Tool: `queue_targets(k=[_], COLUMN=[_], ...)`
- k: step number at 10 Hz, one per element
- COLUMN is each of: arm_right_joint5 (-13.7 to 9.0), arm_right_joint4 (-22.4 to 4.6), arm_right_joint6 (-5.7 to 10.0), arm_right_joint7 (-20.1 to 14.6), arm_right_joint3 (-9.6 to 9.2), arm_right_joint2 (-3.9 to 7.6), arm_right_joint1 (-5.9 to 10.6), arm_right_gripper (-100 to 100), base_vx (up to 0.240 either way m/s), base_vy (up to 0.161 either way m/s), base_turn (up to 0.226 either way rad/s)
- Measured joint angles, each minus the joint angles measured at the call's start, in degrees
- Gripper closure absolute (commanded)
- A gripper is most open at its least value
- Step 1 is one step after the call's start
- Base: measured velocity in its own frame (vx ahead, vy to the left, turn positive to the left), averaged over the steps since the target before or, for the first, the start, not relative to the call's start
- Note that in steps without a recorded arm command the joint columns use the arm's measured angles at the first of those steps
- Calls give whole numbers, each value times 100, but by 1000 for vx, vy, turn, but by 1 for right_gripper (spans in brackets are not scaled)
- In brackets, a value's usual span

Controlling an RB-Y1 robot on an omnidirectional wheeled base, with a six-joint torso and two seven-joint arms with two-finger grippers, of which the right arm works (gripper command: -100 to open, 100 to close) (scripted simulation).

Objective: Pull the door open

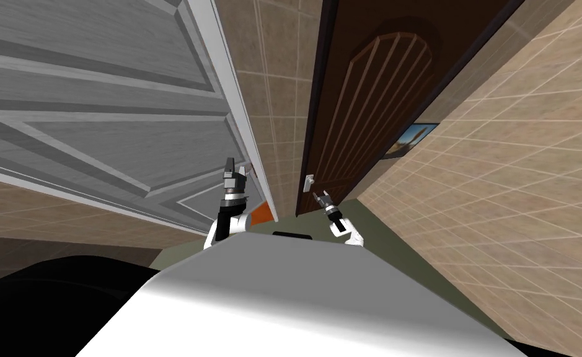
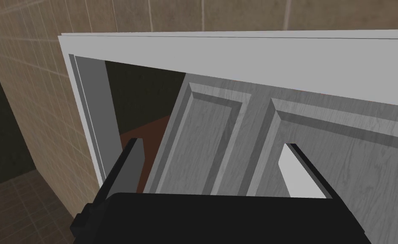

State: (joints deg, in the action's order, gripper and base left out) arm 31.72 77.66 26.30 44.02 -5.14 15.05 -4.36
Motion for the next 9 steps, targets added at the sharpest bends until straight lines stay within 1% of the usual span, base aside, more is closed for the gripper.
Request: queue_targets(k=[1,2,3,4,5,6,7,8,9], arm_right_joint5=[6,-16,-49,-90,-123,-151,-181,-219,-265], arm_right_joint4=[-8,-72,-74,-247,-236,-330,-413,-463,-648], arm_right_joint6=[-4,2,-23,25,12,-2,27,74,164], arm_right_joint7=[14,24,35,86,88,107,162,204,256], arm_right_joint3=[0,73,187,337,432,543,667,793,943], arm_right_joint2=[6,9,27,8,44,34,5,3,2], arm_right_joint1=[3,36,20,87,73,135,135,99,157], arm_right_gripper=[-100,-100,-100,-100,-100,-100,-100,-100,-100], base_vx=[24,60,80,78,76,85,81,73,87], base_vy=[8,56,66,68,54,49,34,20,11], base_turn=[189,337,291,226,177,197,201,218,202])
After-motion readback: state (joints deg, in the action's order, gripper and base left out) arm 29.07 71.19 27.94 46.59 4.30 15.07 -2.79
